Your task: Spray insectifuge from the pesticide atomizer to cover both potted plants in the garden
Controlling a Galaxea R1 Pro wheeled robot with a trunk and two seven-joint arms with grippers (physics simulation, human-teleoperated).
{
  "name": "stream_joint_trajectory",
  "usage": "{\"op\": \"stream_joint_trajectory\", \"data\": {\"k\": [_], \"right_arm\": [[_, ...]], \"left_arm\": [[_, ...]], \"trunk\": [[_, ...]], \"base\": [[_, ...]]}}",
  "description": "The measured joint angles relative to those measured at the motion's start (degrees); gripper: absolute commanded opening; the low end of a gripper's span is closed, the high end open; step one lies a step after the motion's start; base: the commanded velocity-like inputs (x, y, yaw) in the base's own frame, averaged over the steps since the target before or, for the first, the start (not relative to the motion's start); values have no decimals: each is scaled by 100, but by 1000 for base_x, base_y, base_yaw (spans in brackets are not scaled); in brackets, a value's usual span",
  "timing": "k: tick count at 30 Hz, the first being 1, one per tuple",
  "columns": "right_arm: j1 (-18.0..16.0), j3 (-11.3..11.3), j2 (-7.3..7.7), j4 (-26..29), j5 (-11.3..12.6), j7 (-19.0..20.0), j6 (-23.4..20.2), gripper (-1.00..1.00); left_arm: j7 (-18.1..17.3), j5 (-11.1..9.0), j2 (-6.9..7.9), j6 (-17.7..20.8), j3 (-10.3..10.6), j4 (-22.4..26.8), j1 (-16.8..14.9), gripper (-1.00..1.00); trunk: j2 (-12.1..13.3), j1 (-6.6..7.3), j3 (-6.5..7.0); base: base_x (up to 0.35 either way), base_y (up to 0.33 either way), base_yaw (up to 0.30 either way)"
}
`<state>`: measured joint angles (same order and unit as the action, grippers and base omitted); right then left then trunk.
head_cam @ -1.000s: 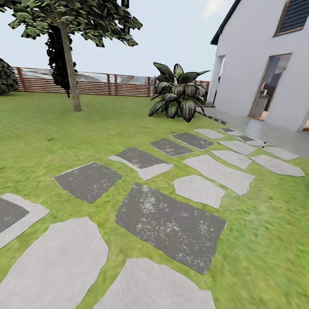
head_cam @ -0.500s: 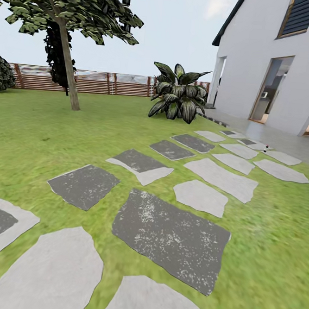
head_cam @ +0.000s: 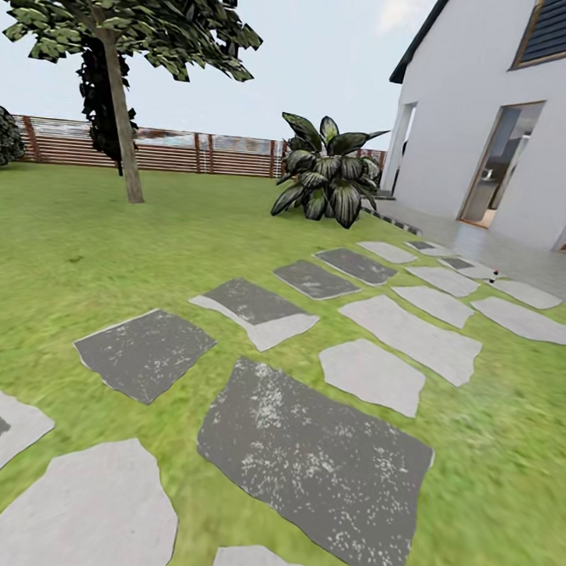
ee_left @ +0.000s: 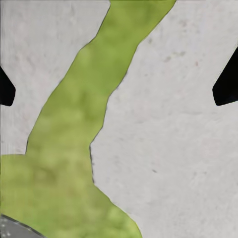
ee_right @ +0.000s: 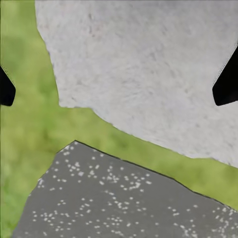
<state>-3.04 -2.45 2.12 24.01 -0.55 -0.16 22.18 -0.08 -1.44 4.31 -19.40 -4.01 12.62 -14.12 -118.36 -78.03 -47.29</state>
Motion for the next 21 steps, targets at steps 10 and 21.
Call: {"op": "stream_joint_trajectory", "data": {"k": [10, 21], "right_arm": [[1, -1, 0, -5, 5, 0, -4, 100], [1, 1, 0, -9, 8, 14, -4, 100]], "left_arm": [[2, -2, 0, 7, -5, -1, -1, 100], [2, -3, 0, 6, -9, -2, -2, 100]], "trunk": [[0, 0, 0], [0, 0, 0]], "base": [[337, 0, -45], [338, 83, -256]]}}
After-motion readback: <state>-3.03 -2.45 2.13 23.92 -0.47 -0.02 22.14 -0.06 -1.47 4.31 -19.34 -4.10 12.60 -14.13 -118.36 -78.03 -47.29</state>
